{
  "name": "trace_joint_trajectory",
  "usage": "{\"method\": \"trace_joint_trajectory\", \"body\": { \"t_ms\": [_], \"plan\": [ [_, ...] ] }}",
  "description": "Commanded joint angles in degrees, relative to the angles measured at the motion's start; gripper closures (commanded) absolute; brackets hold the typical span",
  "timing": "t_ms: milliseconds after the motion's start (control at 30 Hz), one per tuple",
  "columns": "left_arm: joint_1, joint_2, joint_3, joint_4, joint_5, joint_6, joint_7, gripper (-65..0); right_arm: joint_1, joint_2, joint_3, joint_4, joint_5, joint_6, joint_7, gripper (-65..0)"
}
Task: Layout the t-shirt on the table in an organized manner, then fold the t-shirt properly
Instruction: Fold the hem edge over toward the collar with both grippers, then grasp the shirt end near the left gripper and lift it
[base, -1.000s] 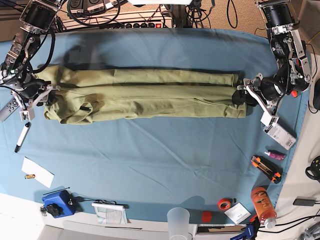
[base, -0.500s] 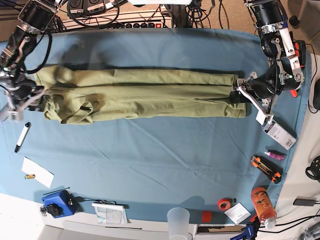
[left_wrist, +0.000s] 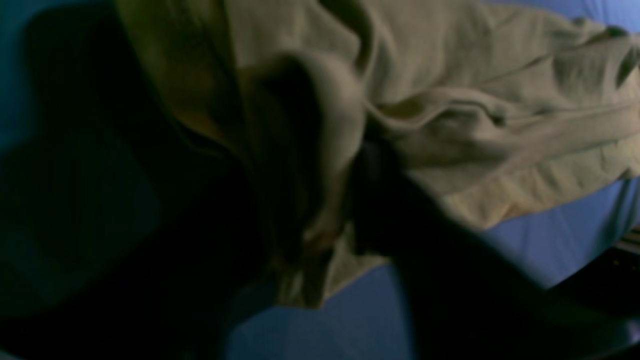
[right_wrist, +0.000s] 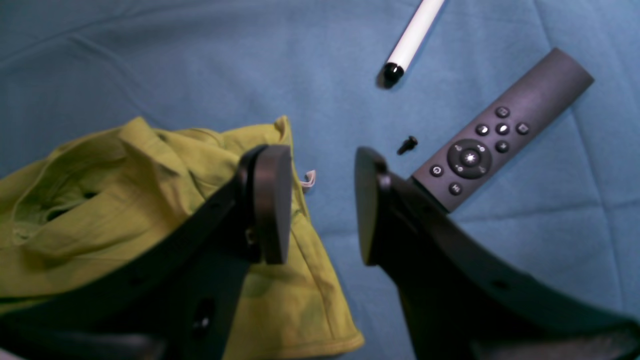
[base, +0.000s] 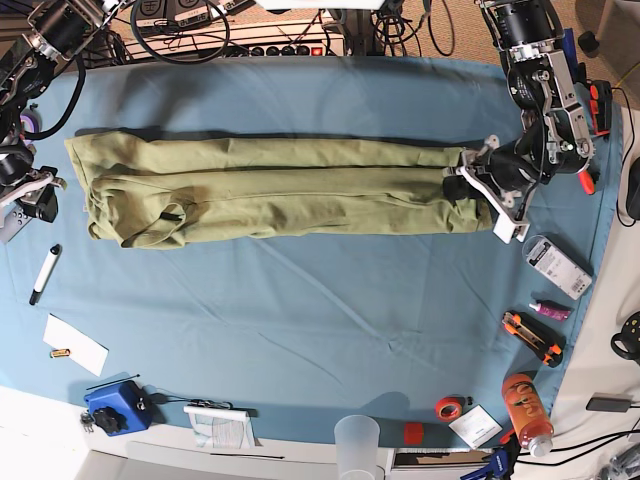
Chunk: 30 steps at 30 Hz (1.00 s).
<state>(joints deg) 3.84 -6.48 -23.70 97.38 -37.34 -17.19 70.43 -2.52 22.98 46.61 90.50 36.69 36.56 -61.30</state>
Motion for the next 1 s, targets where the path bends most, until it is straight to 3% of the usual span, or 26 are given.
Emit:
{"method": "trace_joint_trajectory", "body": {
  "t_ms": [0,33,167,600,833,967],
  "plan": [
    [-0.68,-0.24,-0.07,0.87,-0.83,-0.15,-0.5,-3.9,0.61,1.46,0.37,1.05,1.03,0.33,1.31,-21.7],
    [-0.68,-0.26,-0.09,0.87,-0.83,-0.15,-0.48,0.0,0.61,1.46,0.37,1.05,1.03,0.33,1.31,-21.7],
    [-1.31,-0.9,-0.11,0.96,-0.81,-0.15,-1.07,0.0,0.61,1.46,0.37,1.05,1.03,0.33,1.77,-21.7],
    [-3.98,-12.41,-0.55,1.22,-1.33,-0.2,0.22,0.0,0.61,1.44,0.37,1.05,1.05,0.33,2.14,-21.7],
    [-2.8,-12.22,-0.42,8.79,-15.15,-7.41,2.67,0.0,0.61,1.44,0.37,1.05,1.03,0.31,2.14,-21.7],
    [0.9,-10.62,-0.26,16.57,-16.31,-8.81,1.88,0.0,0.61,1.44,0.37,1.05,1.03,0.33,2.12,-21.7]
  ]
}}
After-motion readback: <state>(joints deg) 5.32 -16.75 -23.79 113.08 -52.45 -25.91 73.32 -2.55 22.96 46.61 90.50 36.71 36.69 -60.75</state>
